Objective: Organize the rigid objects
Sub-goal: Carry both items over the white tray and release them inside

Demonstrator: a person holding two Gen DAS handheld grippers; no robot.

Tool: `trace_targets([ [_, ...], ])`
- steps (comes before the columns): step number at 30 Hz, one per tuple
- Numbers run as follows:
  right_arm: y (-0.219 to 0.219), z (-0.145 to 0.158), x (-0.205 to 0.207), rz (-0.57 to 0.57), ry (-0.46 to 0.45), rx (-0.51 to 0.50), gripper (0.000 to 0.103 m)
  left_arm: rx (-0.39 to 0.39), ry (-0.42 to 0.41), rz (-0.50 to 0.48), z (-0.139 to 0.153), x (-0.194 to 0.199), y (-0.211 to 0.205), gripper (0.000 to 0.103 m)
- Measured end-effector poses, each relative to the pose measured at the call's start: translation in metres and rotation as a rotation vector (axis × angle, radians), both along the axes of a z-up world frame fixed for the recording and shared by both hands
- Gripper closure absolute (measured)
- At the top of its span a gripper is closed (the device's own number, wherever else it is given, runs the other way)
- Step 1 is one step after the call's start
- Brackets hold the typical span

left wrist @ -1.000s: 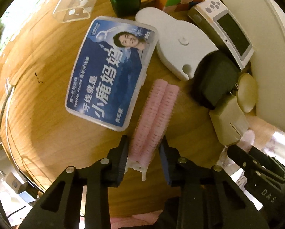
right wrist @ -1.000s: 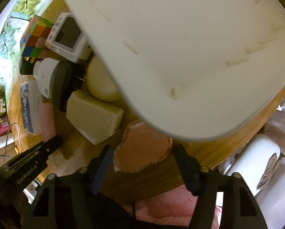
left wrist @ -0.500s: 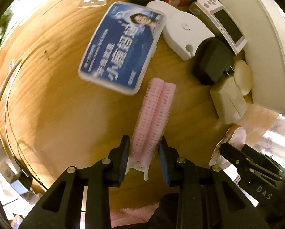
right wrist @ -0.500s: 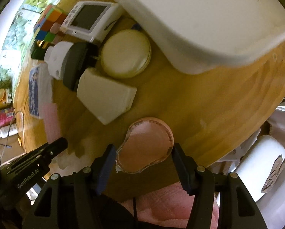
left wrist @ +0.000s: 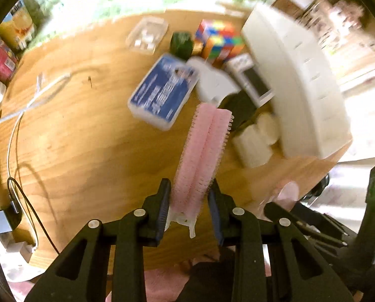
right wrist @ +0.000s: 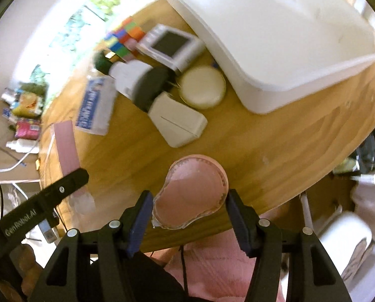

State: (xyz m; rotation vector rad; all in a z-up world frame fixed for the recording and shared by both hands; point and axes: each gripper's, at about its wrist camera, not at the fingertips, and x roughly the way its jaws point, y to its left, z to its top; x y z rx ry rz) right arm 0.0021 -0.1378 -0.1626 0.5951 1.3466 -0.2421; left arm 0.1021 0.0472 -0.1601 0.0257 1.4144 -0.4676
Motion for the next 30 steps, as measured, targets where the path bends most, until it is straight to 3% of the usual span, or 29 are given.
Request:
trace_targets([
  [7, 0.012, 0.037, -0.01, 0.088, -0.181, -0.085, 0.043, -0.132, -0.143, 0.02, 0.031, -0.016, 0.01, 0.072],
  [14, 0.013, 0.067, -0.013, 0.161, -0.319, -0.192, 0.043, -0.249, -0.236, 0.06, 0.063, -0.014, -0.027, 0.072],
  [23, -0.031, 0.099, -0.013, 0.237, -0.432, -0.274, 0.043, -0.332, -0.319, 0.115, 0.09, -0.018, -0.067, 0.072],
  [30, -0.082, 0.108, -0.005, 0.291, -0.466, -0.273, 0.043, -0.365, -0.378, 0.137, 0.102, -0.025, -0.117, 0.071],
])
